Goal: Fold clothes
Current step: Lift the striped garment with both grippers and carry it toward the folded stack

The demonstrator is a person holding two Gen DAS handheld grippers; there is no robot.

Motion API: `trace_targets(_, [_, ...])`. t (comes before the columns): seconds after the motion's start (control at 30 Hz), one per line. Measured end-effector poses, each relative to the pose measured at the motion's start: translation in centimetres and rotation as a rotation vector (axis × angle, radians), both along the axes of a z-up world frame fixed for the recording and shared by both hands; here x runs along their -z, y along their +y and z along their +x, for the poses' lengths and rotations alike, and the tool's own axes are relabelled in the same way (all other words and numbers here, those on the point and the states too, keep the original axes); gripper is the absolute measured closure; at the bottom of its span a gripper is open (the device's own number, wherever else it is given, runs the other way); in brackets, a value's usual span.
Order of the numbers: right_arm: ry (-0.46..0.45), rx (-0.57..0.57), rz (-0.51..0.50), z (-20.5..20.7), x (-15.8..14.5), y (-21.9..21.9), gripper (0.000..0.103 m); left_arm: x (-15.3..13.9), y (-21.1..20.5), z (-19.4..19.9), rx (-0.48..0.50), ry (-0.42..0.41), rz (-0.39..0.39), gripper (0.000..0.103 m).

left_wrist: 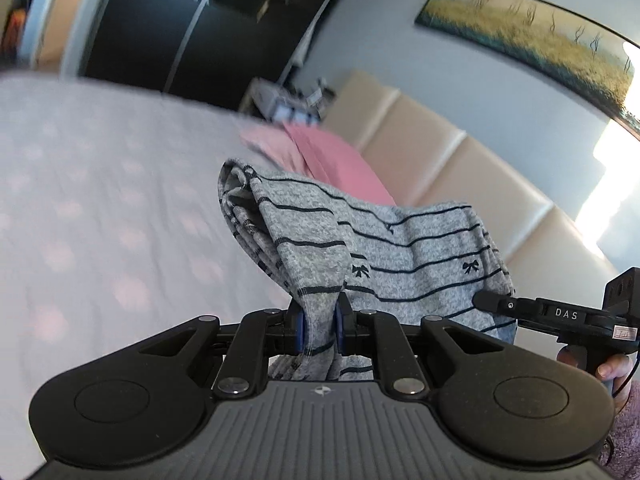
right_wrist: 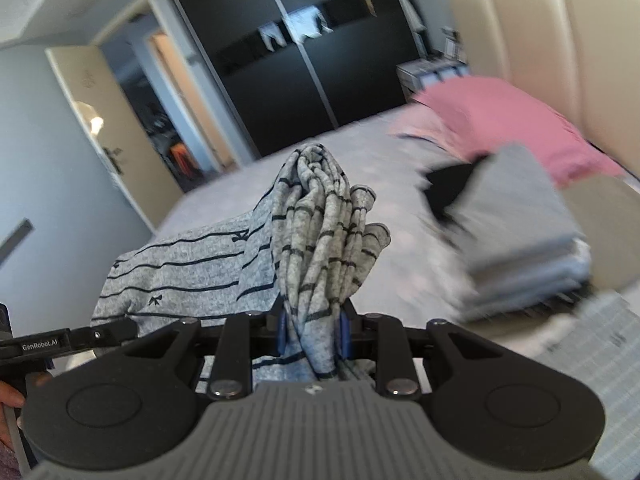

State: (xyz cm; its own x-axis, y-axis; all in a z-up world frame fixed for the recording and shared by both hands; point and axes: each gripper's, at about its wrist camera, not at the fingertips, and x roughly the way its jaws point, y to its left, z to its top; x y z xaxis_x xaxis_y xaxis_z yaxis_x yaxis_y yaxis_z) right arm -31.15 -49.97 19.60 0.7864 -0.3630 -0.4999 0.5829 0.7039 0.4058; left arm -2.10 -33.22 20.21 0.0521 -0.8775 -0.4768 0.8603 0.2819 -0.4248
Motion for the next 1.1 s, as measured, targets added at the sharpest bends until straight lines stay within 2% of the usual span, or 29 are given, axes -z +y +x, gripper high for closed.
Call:
trace_targets(0.13, [-0.068,-0.054,-0.020,4.8,-0.7,0.5,0.076,-2.8,1.8,3.2,-0.051,-0.102,-0.039,0.091])
trace_targets(0.23, [-0.080,-0.095,-0.011,7.7,-0.2,1.5,0.076,-2.1,3.4,4.8,-0.079,-0.107,-0.009,0.091])
trace_targets(0.33, [-0.059,-0.137,0.008,9.6,1.9,2.9,0.076,1.1,5.5,5.3,-0.089,-0.086,0.039,0.091])
trace_targets(0.43, [-0.023,-0.167,0.042,10.3,5.8,4.6,0.076,5.5,7.6,5.0,-0.074,-0.060,0.109,0.091])
trace_targets(0.6, [0.083,-0.199,0.132,8.5,13.2,8.1,0.077,12.6,11.5,3.8,-0.024,0.020,0.221,0.091])
trace_targets(0.67, [0.109,-0.207,0.162,7.5,15.1,9.1,0.077,14.8,13.0,3.1,-0.005,0.050,0.254,0.091])
trace_targets(0.9, [0.203,-0.212,0.252,5.8,20.9,11.7,0.076,20.8,15.7,2.8,0.013,0.132,0.322,0.091])
trace_targets(1.1, [0.294,-0.218,0.259,6.2,25.1,11.8,0.077,24.4,14.9,3.0,0.034,0.136,0.387,0.091])
